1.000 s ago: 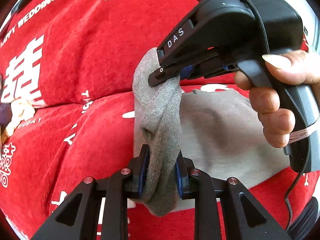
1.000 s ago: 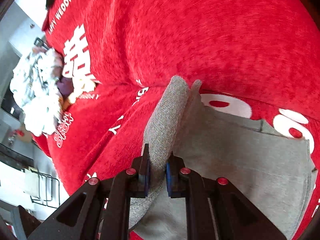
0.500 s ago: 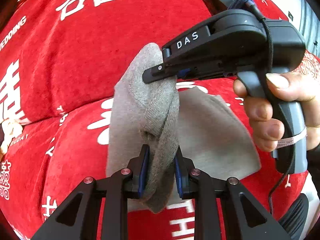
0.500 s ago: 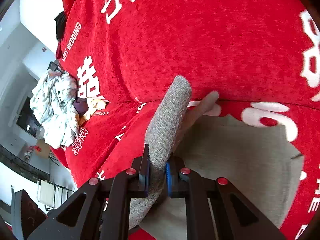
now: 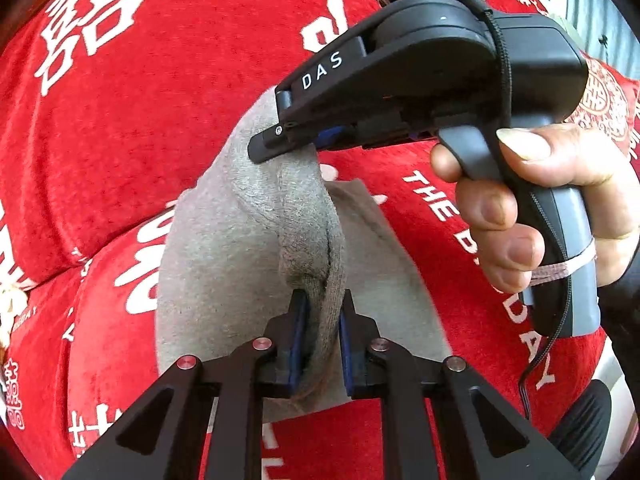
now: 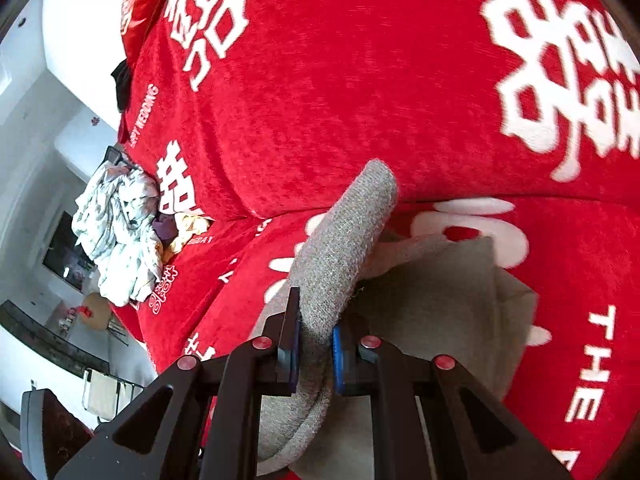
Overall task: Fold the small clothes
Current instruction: 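Lift the sweater edge with both grippers and fold it over, then lower the folded edge onto the sweater and open both grippers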
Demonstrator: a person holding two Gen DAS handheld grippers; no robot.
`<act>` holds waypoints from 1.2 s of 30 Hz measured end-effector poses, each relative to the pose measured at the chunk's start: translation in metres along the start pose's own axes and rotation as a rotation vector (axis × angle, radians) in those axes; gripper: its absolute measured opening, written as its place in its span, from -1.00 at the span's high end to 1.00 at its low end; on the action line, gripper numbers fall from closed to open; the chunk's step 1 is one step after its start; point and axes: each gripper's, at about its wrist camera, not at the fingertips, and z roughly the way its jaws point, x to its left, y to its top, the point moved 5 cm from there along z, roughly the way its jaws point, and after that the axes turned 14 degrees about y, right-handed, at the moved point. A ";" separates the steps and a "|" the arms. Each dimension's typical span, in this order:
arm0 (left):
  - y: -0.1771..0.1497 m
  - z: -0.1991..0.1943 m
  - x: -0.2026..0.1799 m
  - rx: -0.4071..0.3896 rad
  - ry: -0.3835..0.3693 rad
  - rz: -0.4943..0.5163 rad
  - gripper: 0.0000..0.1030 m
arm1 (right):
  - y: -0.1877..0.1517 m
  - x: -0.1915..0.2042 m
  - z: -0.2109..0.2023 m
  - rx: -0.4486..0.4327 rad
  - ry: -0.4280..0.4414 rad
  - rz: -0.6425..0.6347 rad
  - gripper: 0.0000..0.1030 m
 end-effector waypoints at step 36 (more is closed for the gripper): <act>0.001 0.040 -0.044 0.089 -0.073 0.022 0.73 | -0.036 -0.097 -0.027 -0.046 0.013 0.141 0.75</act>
